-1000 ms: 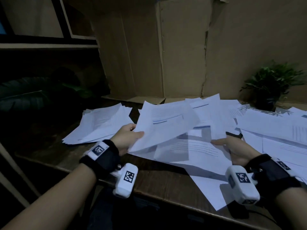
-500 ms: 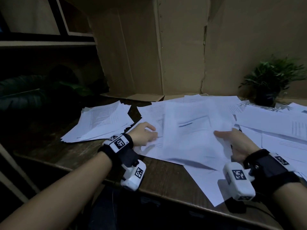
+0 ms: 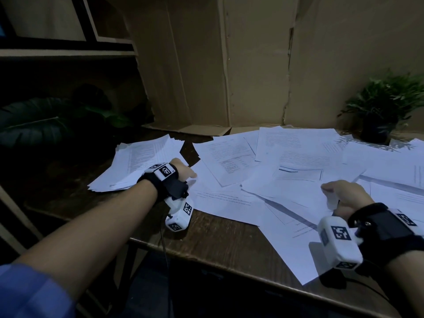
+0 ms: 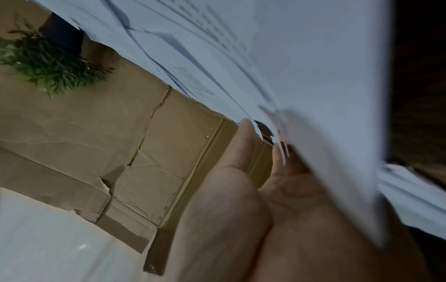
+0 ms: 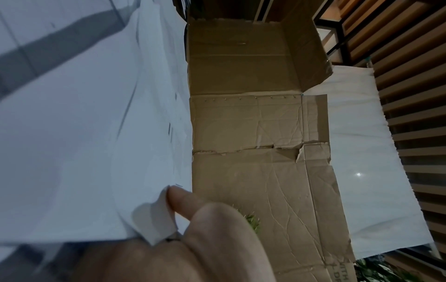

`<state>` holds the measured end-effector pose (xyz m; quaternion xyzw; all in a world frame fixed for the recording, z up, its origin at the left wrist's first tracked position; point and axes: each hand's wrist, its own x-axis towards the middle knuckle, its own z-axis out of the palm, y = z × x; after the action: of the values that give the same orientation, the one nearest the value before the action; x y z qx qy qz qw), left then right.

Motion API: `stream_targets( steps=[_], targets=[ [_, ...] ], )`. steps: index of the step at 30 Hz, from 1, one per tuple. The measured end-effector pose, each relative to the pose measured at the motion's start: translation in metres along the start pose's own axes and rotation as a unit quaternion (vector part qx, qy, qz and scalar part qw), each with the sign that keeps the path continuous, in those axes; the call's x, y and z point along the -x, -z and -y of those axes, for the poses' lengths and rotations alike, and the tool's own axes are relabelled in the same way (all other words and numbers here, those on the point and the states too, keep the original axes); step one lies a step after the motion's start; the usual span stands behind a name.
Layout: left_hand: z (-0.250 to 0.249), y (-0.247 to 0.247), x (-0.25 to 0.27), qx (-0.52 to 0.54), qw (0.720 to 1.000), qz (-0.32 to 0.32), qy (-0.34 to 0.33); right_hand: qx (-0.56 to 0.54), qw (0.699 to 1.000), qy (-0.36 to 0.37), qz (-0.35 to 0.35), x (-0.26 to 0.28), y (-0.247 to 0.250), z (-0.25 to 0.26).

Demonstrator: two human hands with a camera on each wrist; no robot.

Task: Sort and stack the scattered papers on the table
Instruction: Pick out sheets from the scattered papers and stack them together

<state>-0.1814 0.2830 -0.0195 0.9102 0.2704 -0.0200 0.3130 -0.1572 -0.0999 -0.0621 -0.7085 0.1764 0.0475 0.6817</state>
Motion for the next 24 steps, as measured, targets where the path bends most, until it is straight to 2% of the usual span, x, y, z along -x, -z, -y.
stream_targets(
  steps=[4,9,14,15,19,21,24],
  targets=[
    [-0.006,-0.002,0.006,0.018,0.999,-0.046,-0.013,0.029,0.999,0.015,-0.002,-0.002,0.0,-0.001],
    [0.002,0.035,0.001,0.051,0.993,-0.103,-0.019,0.02,0.999,0.025,-0.001,-0.008,0.0,-0.003],
    [0.029,0.047,0.013,0.041,0.998,-0.035,-0.039,0.005,1.0,0.027,0.003,-0.013,0.001,-0.006],
    [0.036,0.048,0.013,0.044,0.997,-0.038,-0.046,-0.004,1.0,0.023,0.002,-0.015,0.002,-0.006],
    [0.066,0.061,0.017,0.121,0.983,-0.118,-0.076,-0.037,0.999,-0.003,0.0,-0.014,0.0,-0.006],
    [0.081,0.069,0.022,0.123,0.974,-0.169,-0.09,-0.059,0.998,0.001,-0.008,-0.015,-0.001,-0.008],
    [0.095,0.071,0.04,0.102,0.973,-0.168,-0.123,-0.056,0.998,0.003,-0.008,-0.013,-0.002,-0.007]
  ],
)
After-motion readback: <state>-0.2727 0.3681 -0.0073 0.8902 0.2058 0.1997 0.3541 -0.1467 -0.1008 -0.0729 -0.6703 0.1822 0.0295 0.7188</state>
